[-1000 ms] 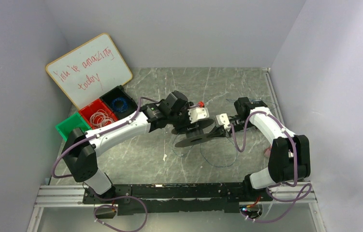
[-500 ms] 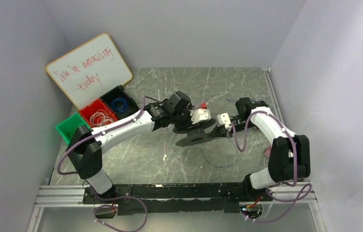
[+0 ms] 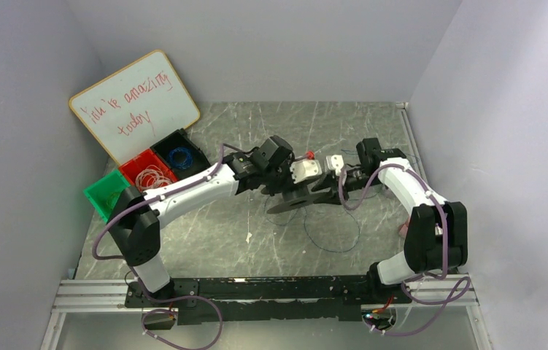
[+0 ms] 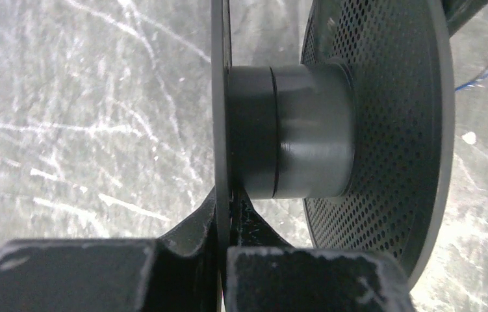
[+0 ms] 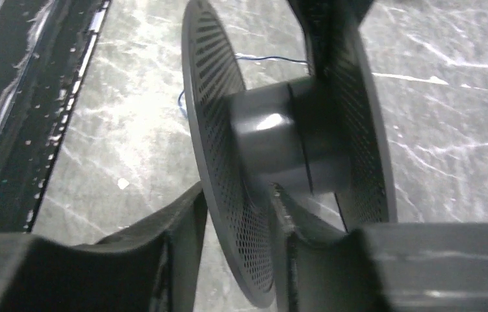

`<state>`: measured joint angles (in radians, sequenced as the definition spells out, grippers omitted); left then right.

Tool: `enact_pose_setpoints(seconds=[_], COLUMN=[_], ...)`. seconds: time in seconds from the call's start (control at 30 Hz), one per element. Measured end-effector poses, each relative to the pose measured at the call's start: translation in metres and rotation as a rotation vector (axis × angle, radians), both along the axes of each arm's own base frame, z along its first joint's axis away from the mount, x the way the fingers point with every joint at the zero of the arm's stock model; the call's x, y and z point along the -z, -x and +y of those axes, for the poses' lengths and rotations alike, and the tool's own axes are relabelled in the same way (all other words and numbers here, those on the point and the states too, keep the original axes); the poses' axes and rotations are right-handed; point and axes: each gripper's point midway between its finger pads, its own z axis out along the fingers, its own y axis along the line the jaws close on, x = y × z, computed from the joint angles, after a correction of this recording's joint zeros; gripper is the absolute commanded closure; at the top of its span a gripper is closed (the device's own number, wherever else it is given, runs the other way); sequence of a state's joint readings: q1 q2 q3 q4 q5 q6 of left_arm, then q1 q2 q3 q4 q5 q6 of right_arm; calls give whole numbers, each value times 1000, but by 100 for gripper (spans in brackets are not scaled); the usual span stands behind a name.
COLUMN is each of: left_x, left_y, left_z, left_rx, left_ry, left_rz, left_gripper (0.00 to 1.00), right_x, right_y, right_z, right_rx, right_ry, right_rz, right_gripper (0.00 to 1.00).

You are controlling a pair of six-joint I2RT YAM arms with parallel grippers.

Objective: Wrap the cables
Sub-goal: Place the cable on the cable reel, then wrap the cable around the cable reel.

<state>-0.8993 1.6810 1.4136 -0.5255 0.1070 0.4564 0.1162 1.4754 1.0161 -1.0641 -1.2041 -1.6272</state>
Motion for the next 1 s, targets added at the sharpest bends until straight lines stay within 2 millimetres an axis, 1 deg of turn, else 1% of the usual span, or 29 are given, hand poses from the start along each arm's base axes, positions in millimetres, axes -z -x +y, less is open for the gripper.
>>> enact_pose_setpoints(seconds=[0.13, 0.23, 0.27, 0.33, 0.4, 0.5, 0.6, 0.7, 0.8, 0.87, 1.0], left_x=[-4, -14, -17, -22, -26, -29, -28, -28, -32, -39, -66], left_y=[-19, -34, -37, -41, -45, -58, -69, -74, -76, -77, -80], left_z=[10, 20, 22, 26, 30, 43, 56, 65, 70, 72, 84], left_rx=[-140, -260, -294, -359, -420, -518, -582, -607, -621, -619, -622], left_ry=[-27, -26, -20, -7, 9, 31, 37, 53, 84, 120, 219], left_rz=[-40, -65, -70, -69, -63, -57, -54, -43, -18, 4, 26], left_gripper=[97, 97, 97, 97, 98, 98, 98, 97, 97, 97, 97], right_x=[-5, -8, -10, -19, -33, -48, -58, -61, -59, -60, -61], right_y=[-30, -55, -60, -71, -79, -83, -88, -94, -93, -90, -80], right_z=[-4, -10, -12, -15, -20, -27, -33, -37, -38, -36, -26], right_rx=[144, 272, 293, 352, 411, 482, 541, 576, 576, 549, 463], right_ry=[36, 68, 68, 70, 63, 46, 32, 25, 23, 16, -4], right_rz=[87, 114, 109, 81, 36, -29, -73, -93, -91, -99, -128], right_gripper=[43, 33, 30, 26, 24, 23, 22, 22, 21, 20, 17])
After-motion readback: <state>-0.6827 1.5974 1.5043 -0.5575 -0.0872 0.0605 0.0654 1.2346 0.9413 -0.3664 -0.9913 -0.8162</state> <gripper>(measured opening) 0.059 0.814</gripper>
